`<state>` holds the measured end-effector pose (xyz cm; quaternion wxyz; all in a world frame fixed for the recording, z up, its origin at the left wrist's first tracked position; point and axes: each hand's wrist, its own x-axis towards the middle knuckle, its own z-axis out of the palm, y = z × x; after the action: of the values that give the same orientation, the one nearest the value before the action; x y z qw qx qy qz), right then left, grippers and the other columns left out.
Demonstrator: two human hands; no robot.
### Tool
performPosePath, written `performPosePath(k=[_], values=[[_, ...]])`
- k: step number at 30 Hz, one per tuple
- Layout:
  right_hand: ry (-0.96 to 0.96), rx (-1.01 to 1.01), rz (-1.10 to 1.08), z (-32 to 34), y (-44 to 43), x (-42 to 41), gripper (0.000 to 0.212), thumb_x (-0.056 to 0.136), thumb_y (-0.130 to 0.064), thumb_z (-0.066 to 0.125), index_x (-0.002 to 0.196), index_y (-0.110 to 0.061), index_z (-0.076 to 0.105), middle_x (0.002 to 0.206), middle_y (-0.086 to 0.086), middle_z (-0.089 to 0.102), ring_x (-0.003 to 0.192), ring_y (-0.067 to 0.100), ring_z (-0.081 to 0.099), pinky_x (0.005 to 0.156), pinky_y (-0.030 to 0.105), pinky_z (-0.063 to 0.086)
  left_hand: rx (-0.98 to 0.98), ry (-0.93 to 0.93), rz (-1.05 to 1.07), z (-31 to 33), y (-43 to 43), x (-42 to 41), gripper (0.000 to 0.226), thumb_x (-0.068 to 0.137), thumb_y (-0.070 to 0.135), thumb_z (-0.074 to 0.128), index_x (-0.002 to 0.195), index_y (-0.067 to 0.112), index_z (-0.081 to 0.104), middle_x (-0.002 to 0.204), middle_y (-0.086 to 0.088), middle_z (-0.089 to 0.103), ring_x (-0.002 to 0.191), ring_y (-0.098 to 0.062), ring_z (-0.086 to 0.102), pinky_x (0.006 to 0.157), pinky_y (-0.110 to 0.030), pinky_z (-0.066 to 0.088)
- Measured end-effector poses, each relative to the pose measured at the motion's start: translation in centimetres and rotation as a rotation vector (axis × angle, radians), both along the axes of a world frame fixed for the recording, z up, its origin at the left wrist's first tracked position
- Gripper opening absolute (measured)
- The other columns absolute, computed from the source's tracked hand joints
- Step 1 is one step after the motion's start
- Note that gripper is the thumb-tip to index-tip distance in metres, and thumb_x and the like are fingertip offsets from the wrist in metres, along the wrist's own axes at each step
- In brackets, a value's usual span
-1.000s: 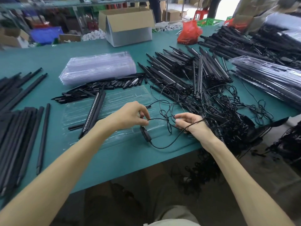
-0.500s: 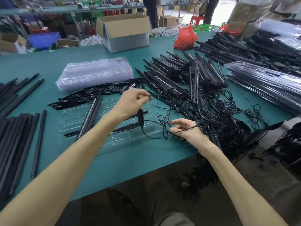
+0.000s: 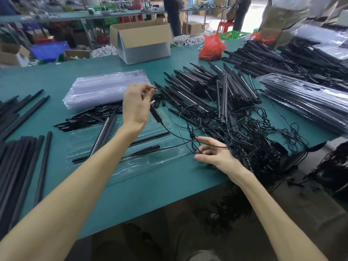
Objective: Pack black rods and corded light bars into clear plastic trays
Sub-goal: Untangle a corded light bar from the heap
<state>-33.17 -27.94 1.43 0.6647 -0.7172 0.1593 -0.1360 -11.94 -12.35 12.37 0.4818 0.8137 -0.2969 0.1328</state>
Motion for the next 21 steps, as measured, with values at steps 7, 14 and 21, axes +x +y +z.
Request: performPosePath(k=[7,14,21], values=[[0.054,-0.128,0.003,-0.1,0.2,0.3,0.054,0.091,-0.006,0.071,0.140,-0.023,0.057,0.101,0.005,0.062,0.088,0.010,0.058,0.083,0.019,0.050,-0.056,0.188,-0.221,0.2,-1.0,-1.0,0.018,0.097,0.022,0.065,0.110,0.011,0.071,0.089,-0.009,0.070,0.063,-0.012,0.062,0.055,-0.023,0.050],[0.061,-0.052,-0.008,-0.3,-0.1,0.5,0.050,0.085,-0.006,0.077,0.132,-0.013,0.062,0.097,-0.001,0.066,0.086,0.005,0.063,0.080,0.016,0.051,-0.299,0.969,-0.882,0.9,-5.0,-4.4,0.033,0.103,0.014,0.056,0.129,-0.005,0.058,0.114,-0.017,0.073,0.104,-0.030,0.072,0.080,-0.027,0.060],[0.040,0.006,-0.048,-0.2,0.0,0.9,0.023,0.095,-0.017,0.067,0.118,-0.020,0.067,0.114,0.012,0.073,0.103,0.013,0.070,0.087,0.023,0.054,-0.027,0.747,-0.189,-5.4,-3.2,-2.3,0.017,0.100,0.009,0.056,0.101,0.007,0.073,0.081,-0.002,0.064,0.058,-0.007,0.054,0.049,-0.016,0.040]])
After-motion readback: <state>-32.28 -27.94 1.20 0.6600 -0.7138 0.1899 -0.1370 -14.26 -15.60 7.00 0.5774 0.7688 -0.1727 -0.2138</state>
